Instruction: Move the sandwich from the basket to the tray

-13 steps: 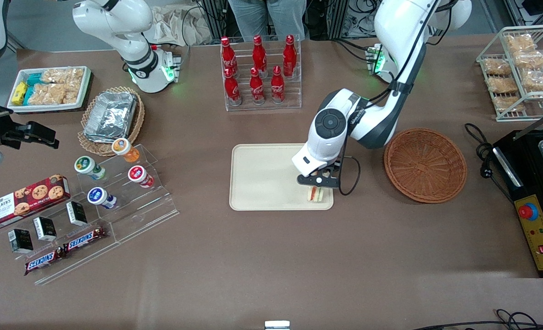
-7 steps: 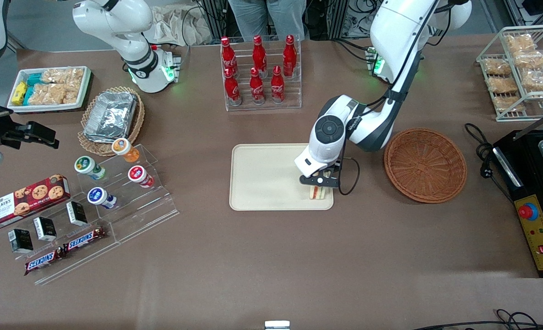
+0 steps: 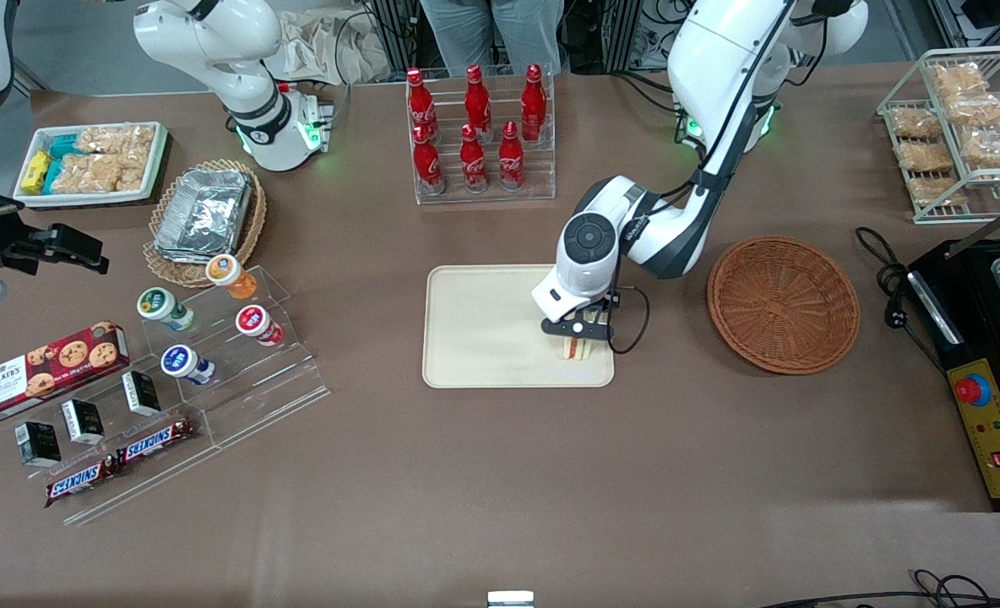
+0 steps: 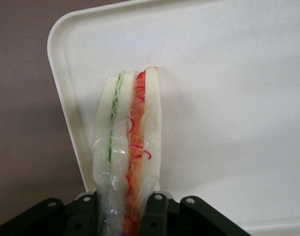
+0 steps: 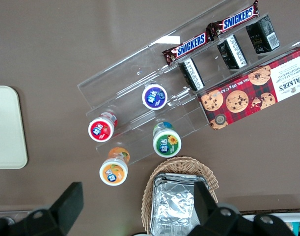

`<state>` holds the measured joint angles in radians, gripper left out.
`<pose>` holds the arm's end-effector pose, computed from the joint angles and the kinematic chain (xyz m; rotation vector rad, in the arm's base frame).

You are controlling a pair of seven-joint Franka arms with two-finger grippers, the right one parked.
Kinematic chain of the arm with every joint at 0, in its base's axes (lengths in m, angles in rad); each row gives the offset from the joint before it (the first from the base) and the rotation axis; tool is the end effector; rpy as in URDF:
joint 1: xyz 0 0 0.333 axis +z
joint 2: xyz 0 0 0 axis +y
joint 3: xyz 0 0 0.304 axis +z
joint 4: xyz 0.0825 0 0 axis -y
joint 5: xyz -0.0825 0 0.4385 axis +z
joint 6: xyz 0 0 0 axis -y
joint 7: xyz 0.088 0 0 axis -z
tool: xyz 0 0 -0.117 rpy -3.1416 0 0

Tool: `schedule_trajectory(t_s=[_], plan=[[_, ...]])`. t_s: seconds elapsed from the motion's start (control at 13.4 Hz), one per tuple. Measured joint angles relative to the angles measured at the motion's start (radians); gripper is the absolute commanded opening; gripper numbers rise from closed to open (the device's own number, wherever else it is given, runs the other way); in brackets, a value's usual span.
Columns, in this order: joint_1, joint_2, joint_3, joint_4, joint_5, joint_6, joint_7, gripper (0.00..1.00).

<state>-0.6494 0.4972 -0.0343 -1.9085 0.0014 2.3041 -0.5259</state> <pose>0.5029 -0.4098 0.1660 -3.0842 0.2402 0.1427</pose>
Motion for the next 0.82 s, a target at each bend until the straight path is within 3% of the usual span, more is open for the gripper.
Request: schedule_trajectory(t_s=[0.52,0.82], plan=[[0.008,-0.009,0.017,0.017,0.000,-0.011,0.000,1.00],[0.049,-0.078,0.032,0.118,0.007,-0.181,0.003,1.00]])
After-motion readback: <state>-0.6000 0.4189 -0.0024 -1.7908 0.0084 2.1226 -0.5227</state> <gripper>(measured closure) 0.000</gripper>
